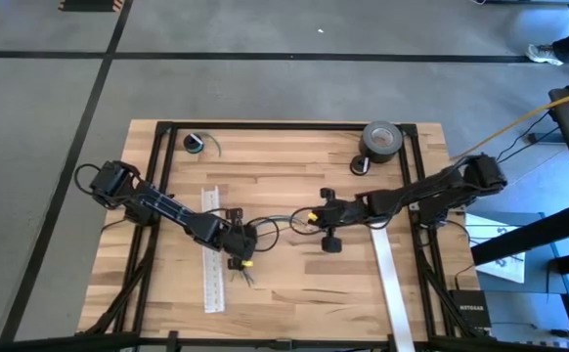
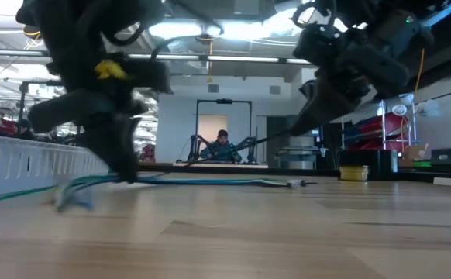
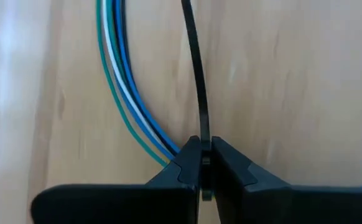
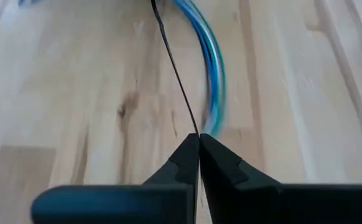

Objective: Ziptie cables
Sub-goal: Wrap the colored cables with the black zip tie

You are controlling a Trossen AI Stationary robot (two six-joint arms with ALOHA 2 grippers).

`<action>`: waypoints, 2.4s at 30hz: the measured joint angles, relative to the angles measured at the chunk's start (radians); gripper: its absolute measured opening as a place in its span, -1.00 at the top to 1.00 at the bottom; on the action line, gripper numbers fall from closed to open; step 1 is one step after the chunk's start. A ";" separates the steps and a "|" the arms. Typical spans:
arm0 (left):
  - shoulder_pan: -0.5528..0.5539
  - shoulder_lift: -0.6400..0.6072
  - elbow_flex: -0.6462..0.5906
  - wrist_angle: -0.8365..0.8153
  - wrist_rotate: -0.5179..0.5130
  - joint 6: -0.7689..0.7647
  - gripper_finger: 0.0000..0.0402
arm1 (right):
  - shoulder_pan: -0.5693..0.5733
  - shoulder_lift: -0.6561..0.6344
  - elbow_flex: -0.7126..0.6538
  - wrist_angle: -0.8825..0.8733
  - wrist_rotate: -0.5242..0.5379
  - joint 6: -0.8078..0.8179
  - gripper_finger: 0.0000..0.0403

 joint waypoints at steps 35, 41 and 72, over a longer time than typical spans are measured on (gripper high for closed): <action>0.071 -0.113 0.161 0.058 0.086 0.100 0.11 | 0.003 -0.108 -0.068 0.025 -0.070 0.239 0.10; 0.033 -0.159 0.104 0.025 0.078 0.100 0.16 | 0.005 -0.068 -0.067 0.275 -0.140 0.230 0.10; 0.061 -0.069 -0.175 0.520 0.218 0.365 0.51 | 0.102 0.542 0.480 0.026 -0.042 0.310 0.10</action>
